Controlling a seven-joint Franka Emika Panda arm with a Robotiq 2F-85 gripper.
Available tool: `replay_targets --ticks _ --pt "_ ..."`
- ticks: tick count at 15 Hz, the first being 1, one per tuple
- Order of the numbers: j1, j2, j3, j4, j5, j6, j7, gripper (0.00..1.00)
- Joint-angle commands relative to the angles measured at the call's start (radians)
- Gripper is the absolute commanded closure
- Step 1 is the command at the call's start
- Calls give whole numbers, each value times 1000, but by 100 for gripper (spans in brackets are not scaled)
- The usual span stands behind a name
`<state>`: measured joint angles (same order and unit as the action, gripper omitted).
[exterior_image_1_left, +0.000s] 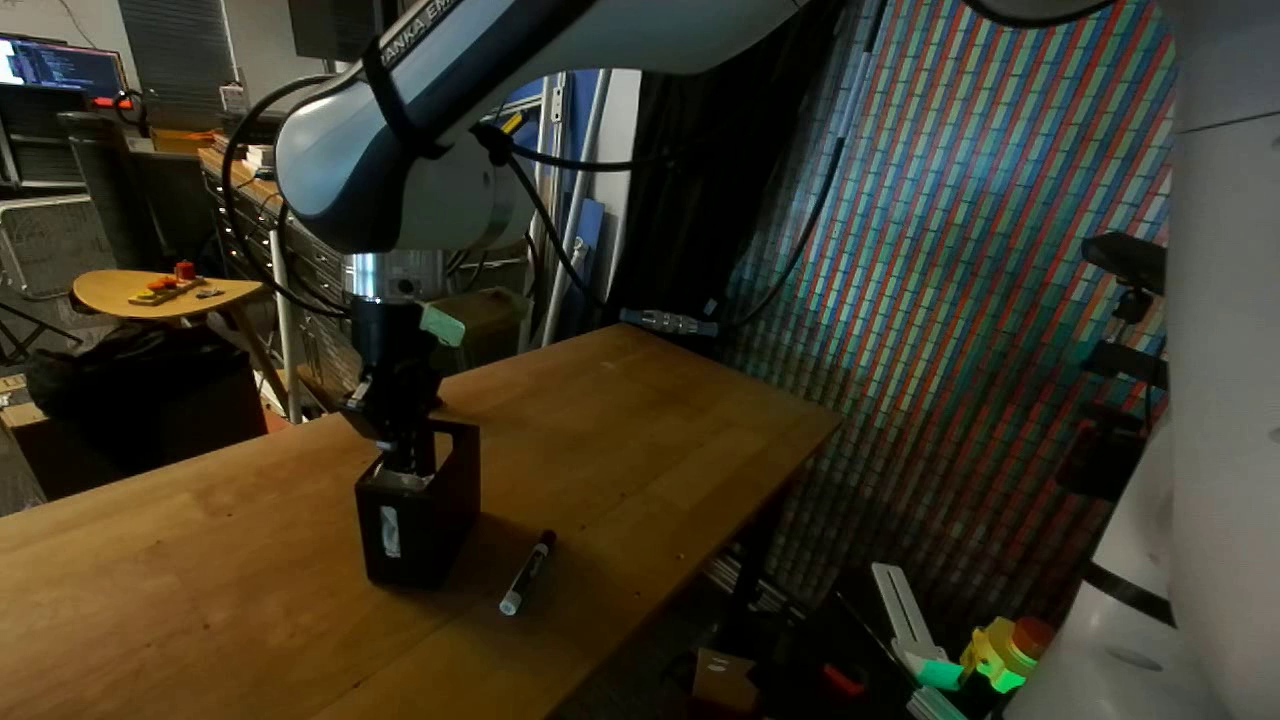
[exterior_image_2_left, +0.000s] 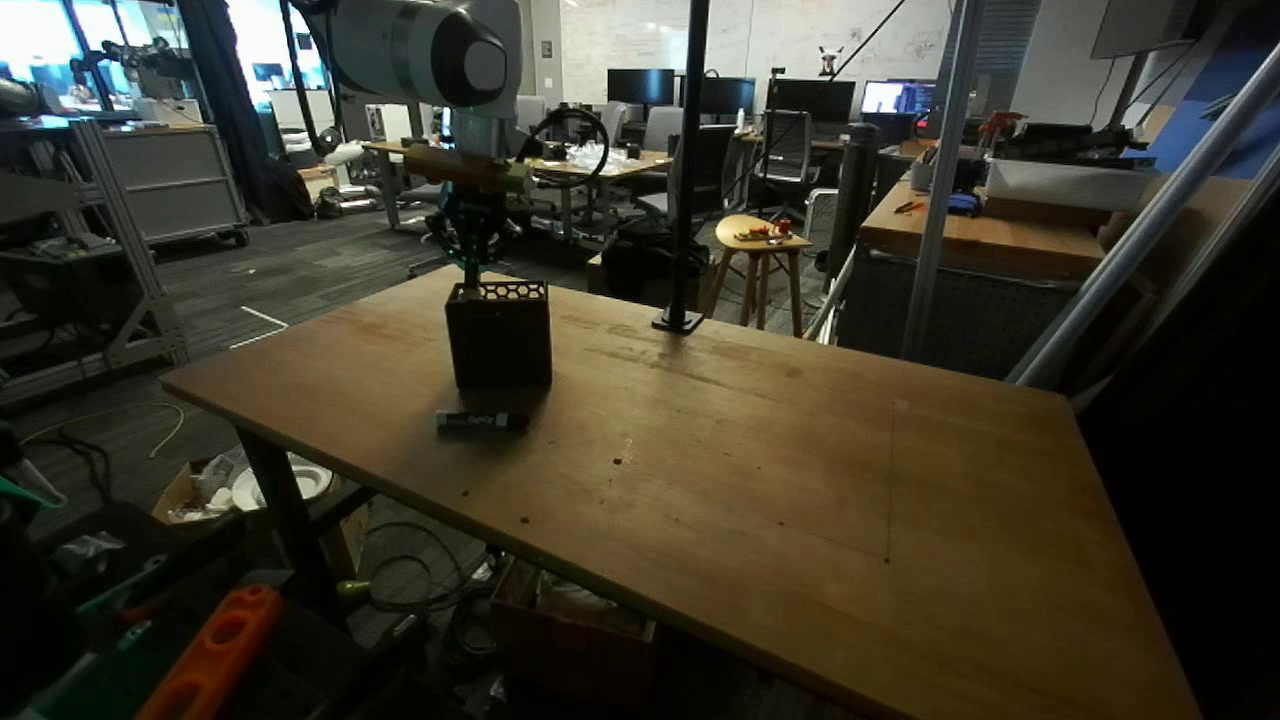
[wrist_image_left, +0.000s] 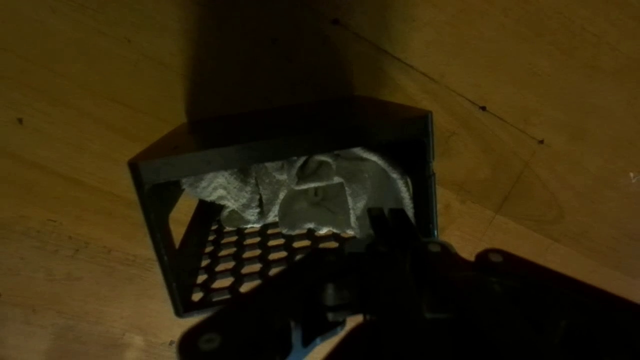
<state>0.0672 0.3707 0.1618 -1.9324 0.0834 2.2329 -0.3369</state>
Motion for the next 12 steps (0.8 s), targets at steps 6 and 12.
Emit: replay_targets --ticks 6,12 --pt "-9 13 12 39 17 3 -42 92" --pt "-8 39 18 77 19 -3 -53 92"
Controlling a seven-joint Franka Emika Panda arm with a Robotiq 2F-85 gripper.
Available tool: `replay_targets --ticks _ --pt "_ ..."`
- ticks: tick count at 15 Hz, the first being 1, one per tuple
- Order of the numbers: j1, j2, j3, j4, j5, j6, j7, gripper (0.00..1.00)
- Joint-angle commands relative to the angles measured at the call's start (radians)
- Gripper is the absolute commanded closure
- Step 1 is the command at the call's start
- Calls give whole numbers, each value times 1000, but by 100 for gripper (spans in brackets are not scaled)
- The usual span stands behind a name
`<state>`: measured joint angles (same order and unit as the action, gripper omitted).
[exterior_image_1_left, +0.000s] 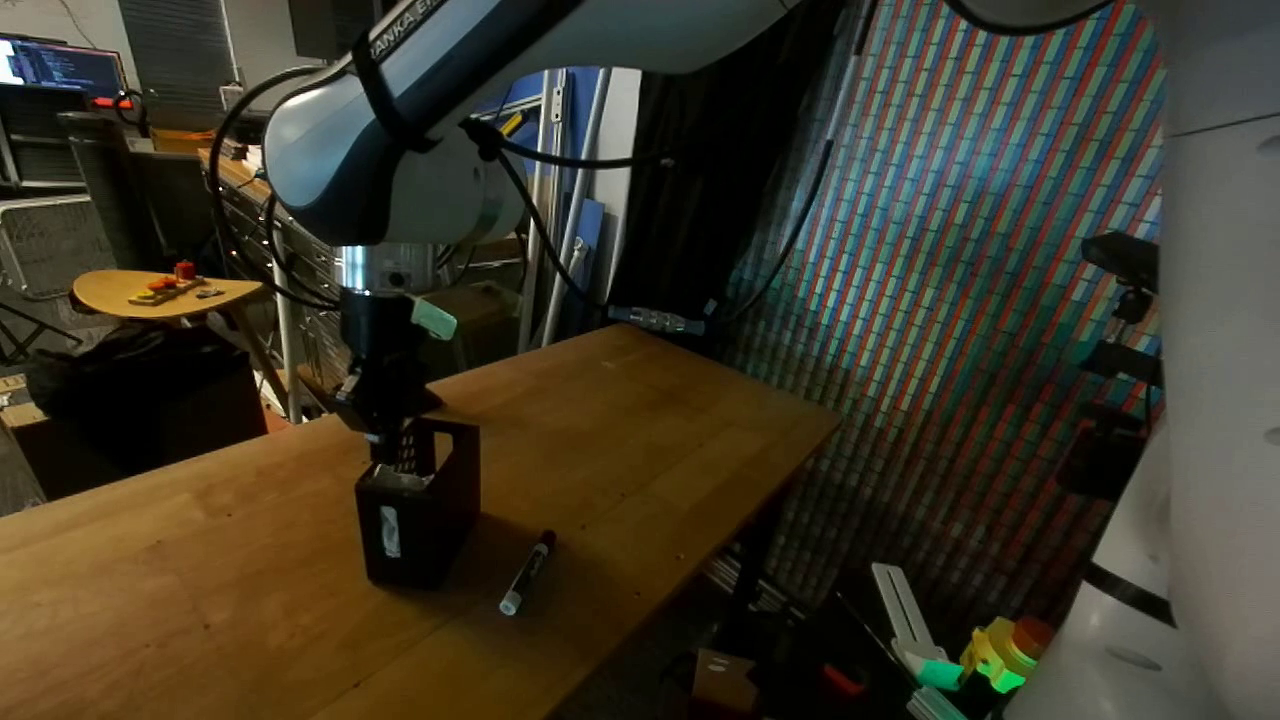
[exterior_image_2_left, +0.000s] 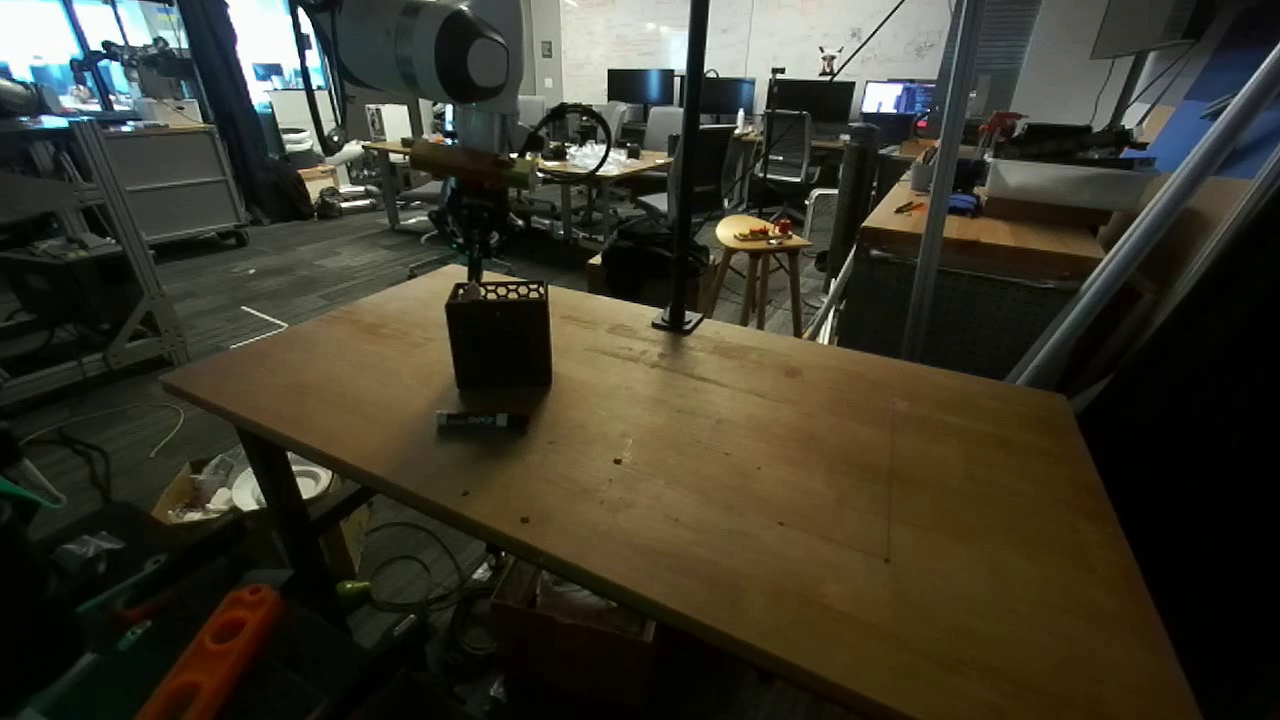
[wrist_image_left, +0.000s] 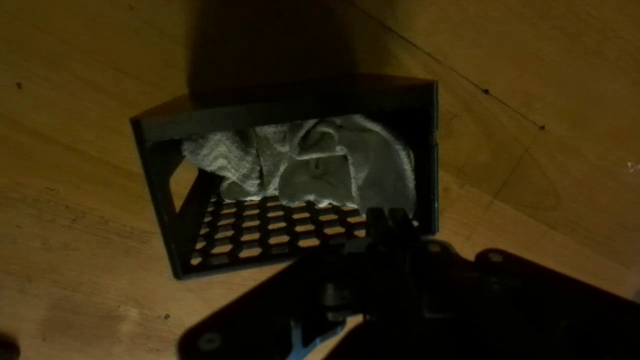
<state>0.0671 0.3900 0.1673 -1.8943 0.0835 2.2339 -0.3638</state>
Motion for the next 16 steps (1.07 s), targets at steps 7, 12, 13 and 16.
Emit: replay_targets --ticks 7,12,13,16 --pt "-13 23 15 37 19 -1 -33 92" --pt "-20 13 12 27 17 1 -37 92" --pt "-21 12 13 25 18 2 -38 92" --pt "-25 7 13 16 21 7 -37 92"
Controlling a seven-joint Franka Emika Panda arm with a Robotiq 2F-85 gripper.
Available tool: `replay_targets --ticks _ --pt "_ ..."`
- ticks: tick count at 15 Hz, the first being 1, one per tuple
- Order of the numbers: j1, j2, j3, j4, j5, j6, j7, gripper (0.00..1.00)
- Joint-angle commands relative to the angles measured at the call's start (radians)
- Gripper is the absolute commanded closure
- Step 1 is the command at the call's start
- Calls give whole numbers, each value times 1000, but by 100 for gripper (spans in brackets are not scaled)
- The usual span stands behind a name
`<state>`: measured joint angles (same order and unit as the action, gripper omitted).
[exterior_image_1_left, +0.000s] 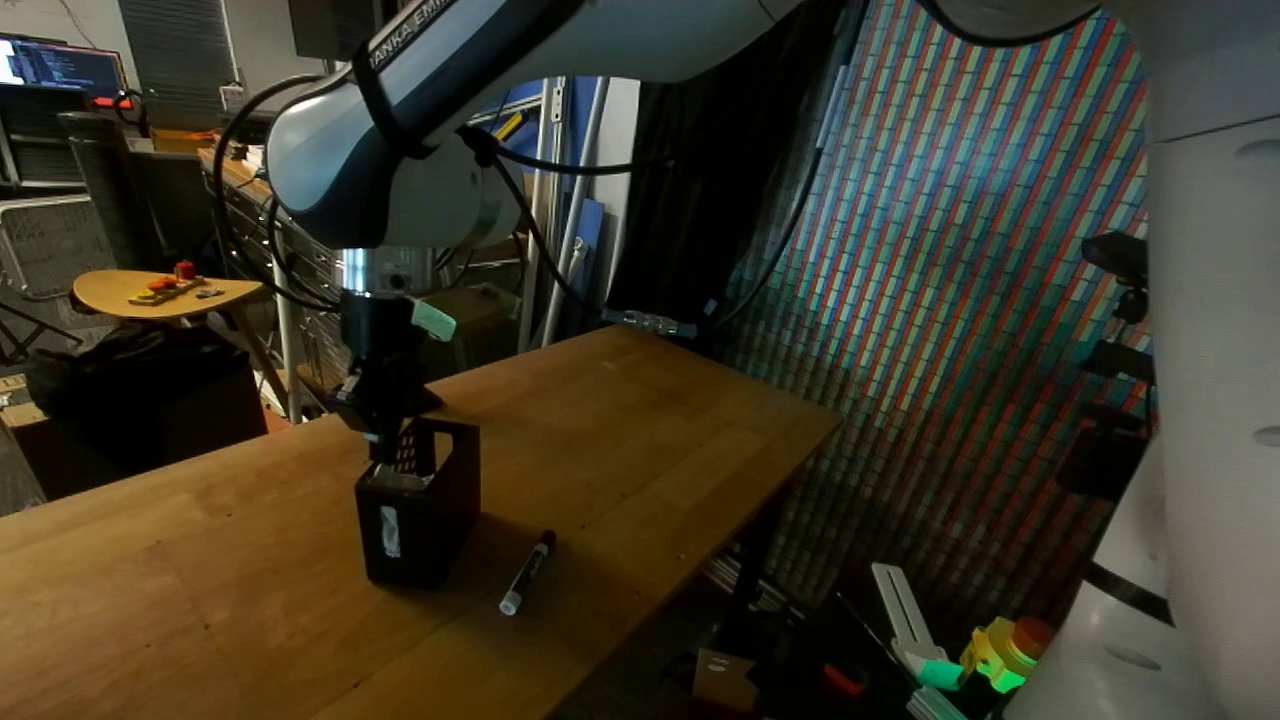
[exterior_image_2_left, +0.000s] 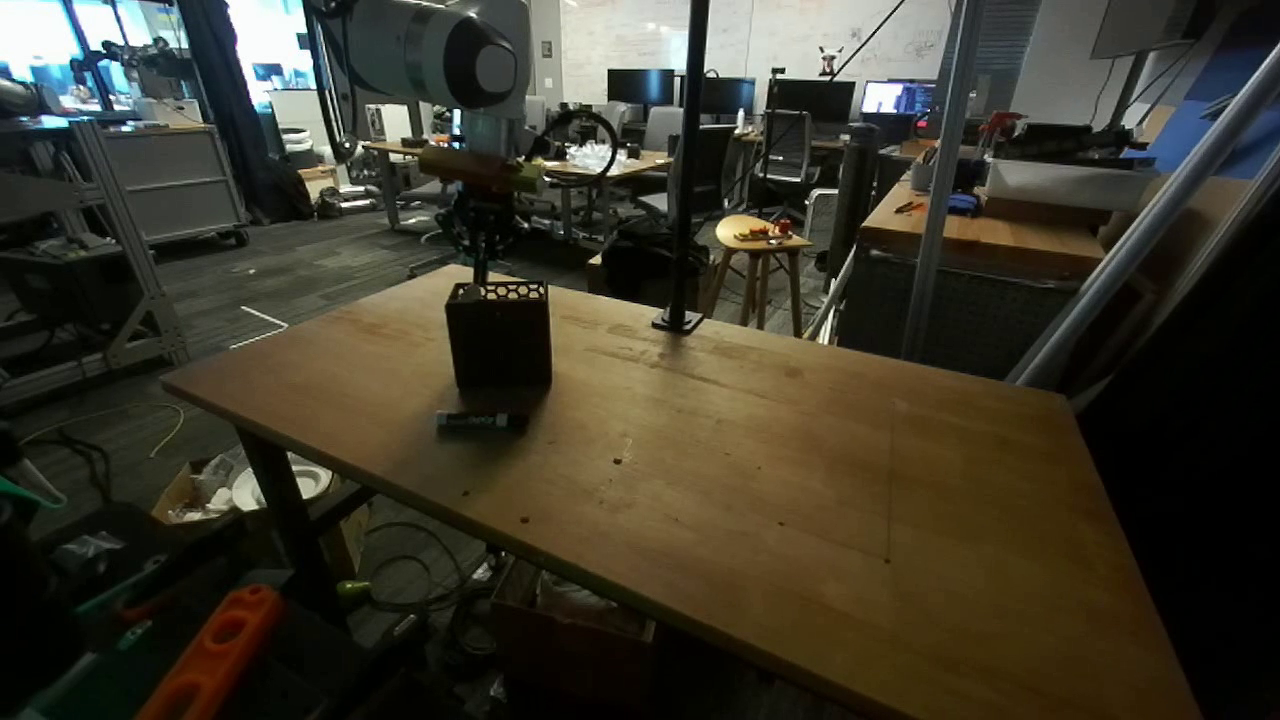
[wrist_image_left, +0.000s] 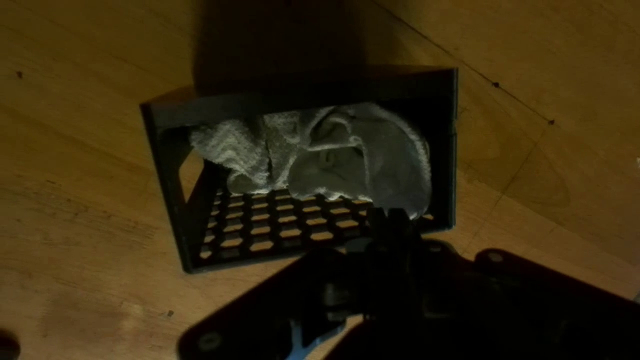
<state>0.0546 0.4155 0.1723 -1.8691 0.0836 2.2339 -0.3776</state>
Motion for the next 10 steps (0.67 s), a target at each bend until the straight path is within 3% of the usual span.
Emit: replay_targets --ticks 1,10 --pt "-14 -20 8 -11 21 8 -23 92" --pt "-14 -19 13 -19 25 14 -25 92"
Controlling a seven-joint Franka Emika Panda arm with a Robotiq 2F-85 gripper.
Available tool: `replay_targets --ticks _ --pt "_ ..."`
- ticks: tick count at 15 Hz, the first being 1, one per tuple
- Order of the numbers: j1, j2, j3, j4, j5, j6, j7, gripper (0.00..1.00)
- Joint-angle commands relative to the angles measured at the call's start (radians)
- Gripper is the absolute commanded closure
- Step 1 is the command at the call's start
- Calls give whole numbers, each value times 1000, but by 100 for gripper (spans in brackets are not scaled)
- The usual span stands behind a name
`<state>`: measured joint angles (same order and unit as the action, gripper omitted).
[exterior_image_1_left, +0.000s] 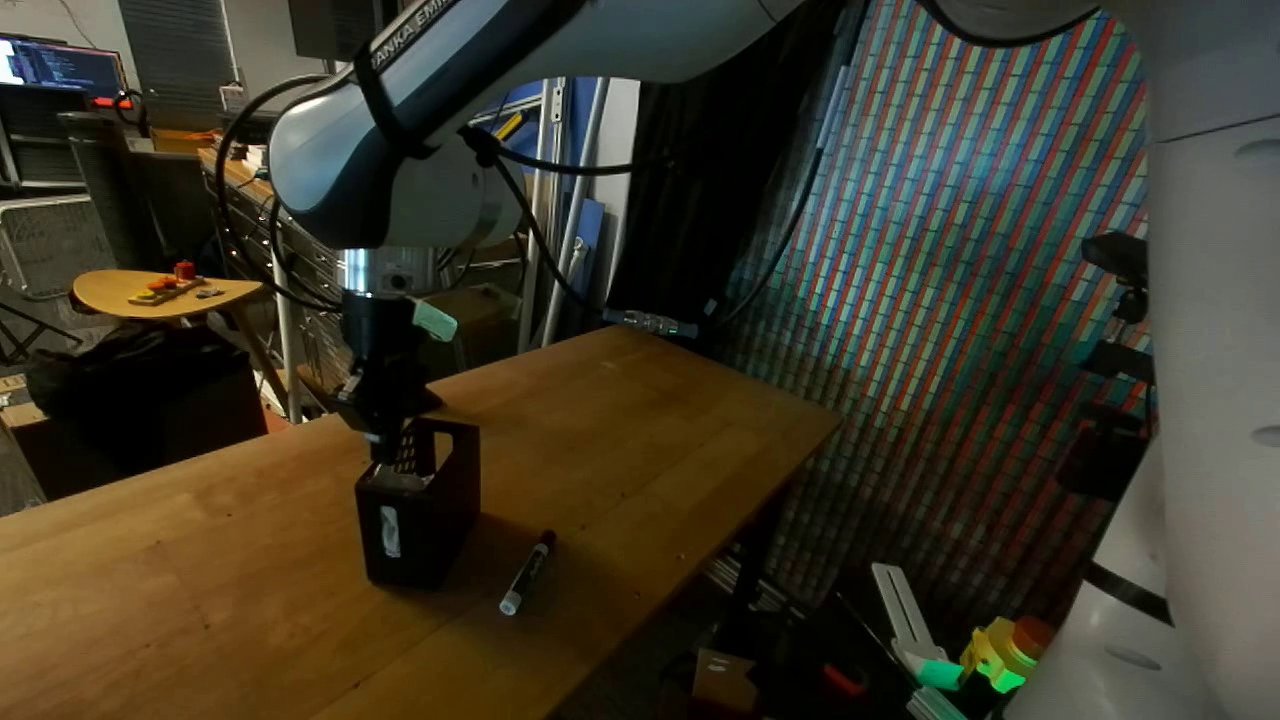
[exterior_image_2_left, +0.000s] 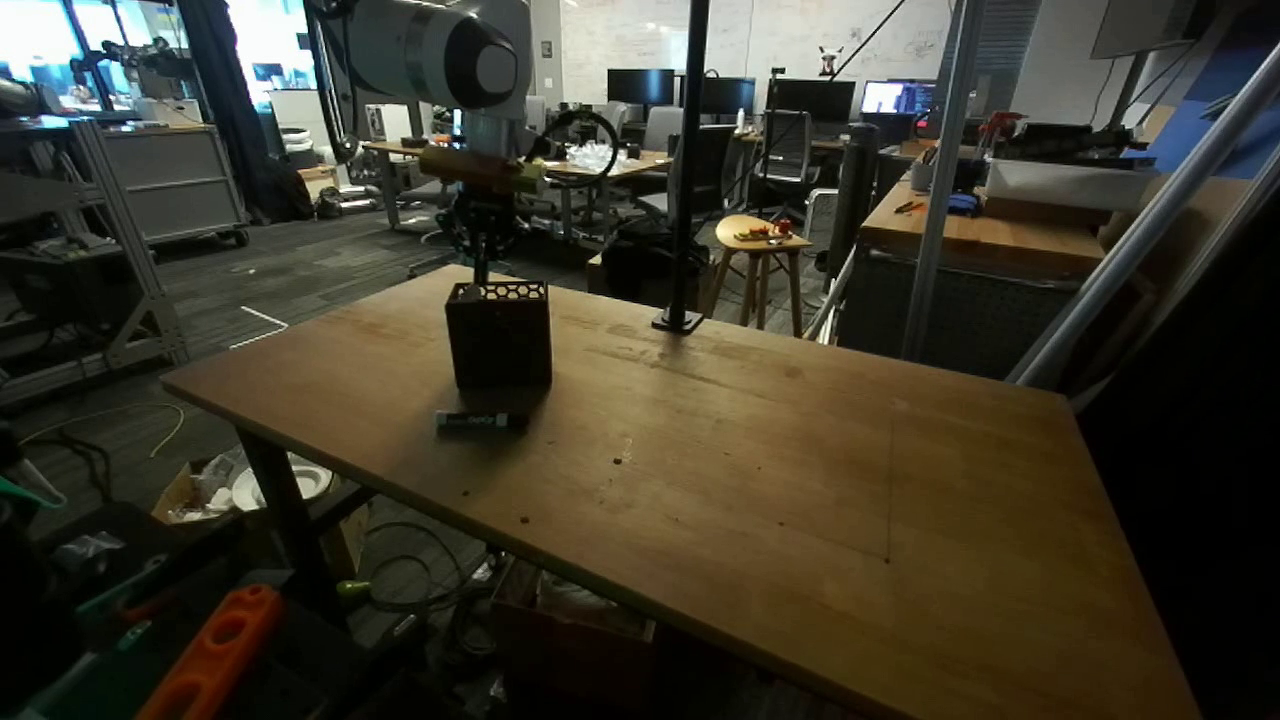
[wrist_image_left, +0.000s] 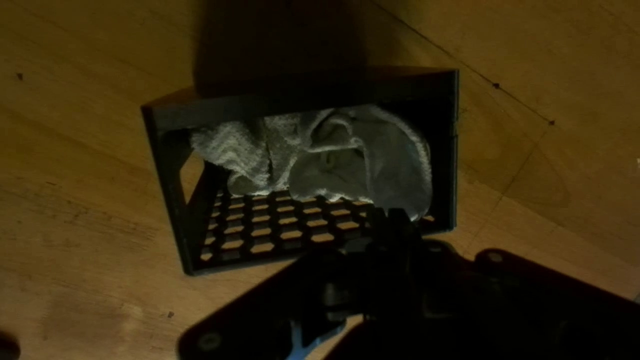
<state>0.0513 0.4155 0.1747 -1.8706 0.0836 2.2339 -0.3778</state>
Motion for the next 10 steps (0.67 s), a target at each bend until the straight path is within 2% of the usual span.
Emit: replay_targets --ticks 1,10 --pt "-11 -21 11 -22 26 16 -24 92" --pt "-10 -14 14 -26 31 18 -29 92"
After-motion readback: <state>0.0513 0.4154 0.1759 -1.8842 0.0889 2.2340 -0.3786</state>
